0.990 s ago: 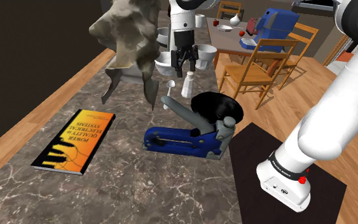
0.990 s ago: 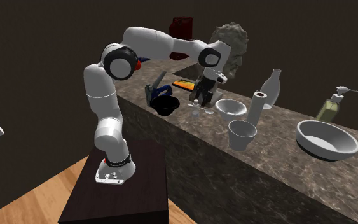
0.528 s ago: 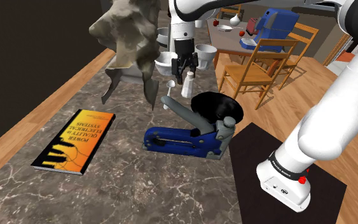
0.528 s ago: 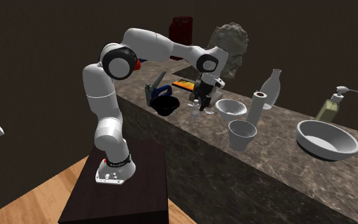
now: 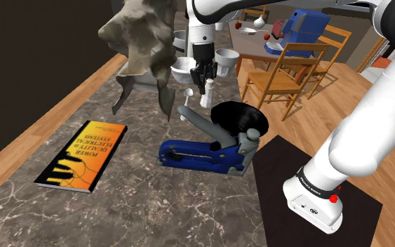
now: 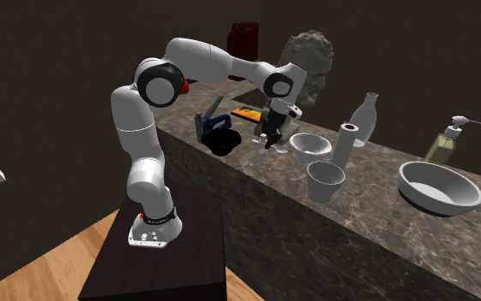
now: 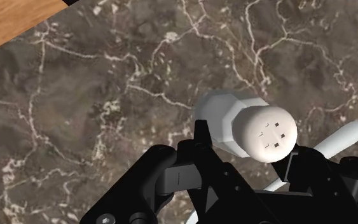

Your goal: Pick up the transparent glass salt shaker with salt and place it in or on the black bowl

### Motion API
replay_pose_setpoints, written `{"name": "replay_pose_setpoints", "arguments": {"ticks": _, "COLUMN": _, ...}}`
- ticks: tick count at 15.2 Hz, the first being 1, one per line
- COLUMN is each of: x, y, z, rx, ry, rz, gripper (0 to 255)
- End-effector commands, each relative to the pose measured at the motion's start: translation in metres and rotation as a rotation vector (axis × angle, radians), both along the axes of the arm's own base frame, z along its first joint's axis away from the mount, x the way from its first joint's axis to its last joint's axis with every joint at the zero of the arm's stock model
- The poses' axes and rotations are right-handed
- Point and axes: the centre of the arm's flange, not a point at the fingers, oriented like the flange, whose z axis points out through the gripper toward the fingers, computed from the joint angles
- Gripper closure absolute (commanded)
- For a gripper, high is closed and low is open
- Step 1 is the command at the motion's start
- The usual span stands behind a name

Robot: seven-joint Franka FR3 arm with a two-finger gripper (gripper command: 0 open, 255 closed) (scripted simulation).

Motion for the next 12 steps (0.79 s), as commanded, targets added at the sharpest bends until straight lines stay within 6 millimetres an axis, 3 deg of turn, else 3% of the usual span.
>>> {"name": "replay_pose_setpoints", "arguments": {"ticks": 1, "x": 0.000, "y": 0.000, "z": 0.000, "rx": 0.000, "ry": 0.000, "rz": 0.000, "gripper": 255}}
{"name": "replay_pose_setpoints", "arguments": {"ticks": 7, "x": 0.000, "y": 0.000, "z": 0.000, "rx": 0.000, "ry": 0.000, "rz": 0.000, "gripper": 255}}
{"name": "replay_pose_setpoints", "arguments": {"ticks": 12, "x": 0.000, "y": 0.000, "z": 0.026, "rx": 0.000, "ry": 0.000, "rz": 0.000, "gripper": 255}}
